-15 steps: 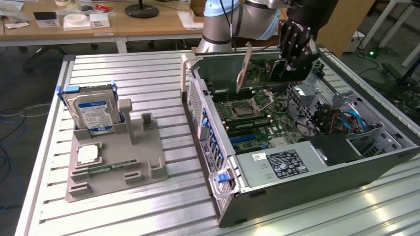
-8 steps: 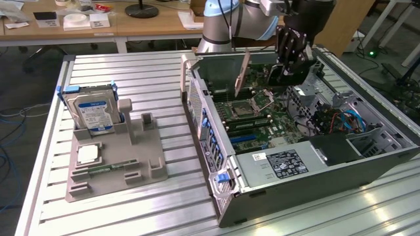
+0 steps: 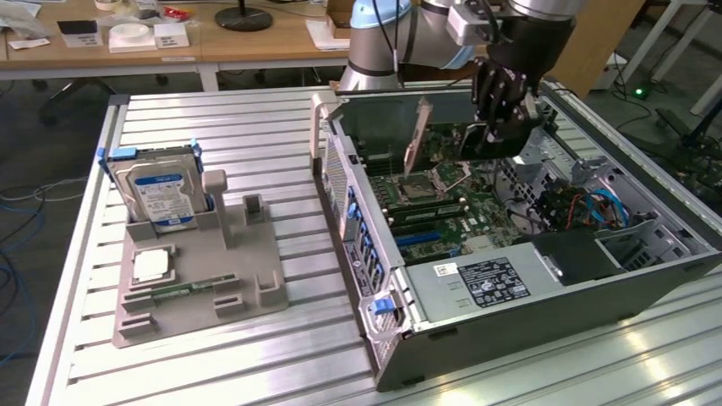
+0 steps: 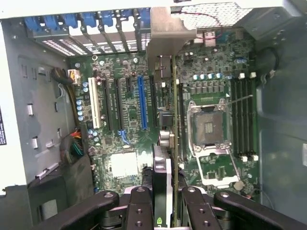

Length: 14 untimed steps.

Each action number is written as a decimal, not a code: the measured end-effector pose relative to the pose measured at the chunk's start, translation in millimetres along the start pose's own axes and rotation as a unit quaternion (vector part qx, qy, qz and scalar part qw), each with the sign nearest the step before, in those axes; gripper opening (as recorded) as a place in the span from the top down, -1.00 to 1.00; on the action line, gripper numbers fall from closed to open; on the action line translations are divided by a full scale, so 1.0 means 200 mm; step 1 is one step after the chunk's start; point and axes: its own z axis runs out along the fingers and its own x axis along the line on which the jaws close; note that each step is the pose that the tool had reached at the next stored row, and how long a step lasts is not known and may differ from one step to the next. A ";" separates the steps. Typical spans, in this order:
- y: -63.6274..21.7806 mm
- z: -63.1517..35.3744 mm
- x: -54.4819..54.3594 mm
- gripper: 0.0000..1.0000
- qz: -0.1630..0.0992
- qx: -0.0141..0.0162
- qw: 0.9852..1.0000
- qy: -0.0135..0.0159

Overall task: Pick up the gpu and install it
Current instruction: 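Insert the gpu into the slot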

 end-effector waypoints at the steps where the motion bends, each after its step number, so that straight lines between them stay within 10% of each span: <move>1: 0.000 0.006 0.00 0.44 -0.002 0.000 1.000 -0.001; 6: 0.001 0.030 0.01 0.44 -0.008 -0.002 1.000 -0.014; 14: 0.037 0.068 0.02 0.44 -0.009 -0.002 1.000 -0.013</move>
